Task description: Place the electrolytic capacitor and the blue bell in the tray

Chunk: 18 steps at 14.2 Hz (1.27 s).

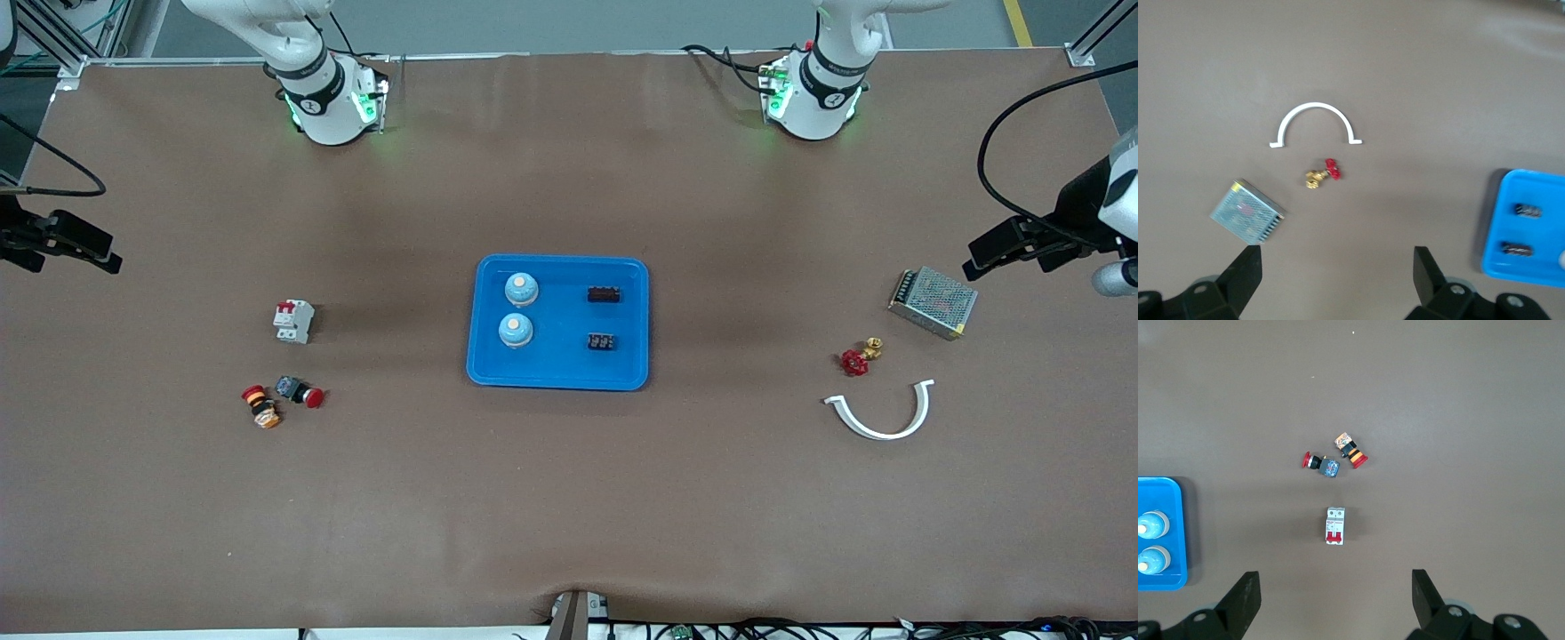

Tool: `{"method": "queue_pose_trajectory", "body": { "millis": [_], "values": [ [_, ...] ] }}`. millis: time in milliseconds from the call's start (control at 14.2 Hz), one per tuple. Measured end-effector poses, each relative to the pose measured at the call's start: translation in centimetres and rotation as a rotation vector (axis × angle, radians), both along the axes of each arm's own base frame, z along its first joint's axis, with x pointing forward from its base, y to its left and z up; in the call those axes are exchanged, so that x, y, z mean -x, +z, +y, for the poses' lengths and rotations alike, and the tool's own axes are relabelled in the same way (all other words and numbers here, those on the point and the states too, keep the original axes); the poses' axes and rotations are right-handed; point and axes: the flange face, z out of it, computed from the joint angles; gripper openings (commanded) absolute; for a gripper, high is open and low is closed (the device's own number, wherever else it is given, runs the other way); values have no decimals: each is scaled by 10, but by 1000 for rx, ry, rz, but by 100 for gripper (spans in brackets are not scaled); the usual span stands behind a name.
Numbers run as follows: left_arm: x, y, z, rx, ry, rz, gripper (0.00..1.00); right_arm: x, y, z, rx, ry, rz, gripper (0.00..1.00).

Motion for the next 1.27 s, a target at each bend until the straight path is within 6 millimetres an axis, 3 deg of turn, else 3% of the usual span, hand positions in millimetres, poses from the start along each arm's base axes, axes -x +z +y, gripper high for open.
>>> {"method": "queue_pose_trajectory", "body": {
  "millis": [282,917,1269],
  "values": [
    [4,6,-16,-45,-99,-13,100,0,-1,0,0,0,1,100],
    [4,2,8,-82,-132,6,100,-1,-2,0,0,0,3,100],
    [4,0,6,-68,-131,10,100,-1,-2,0,0,0,3,100]
  ]
}}
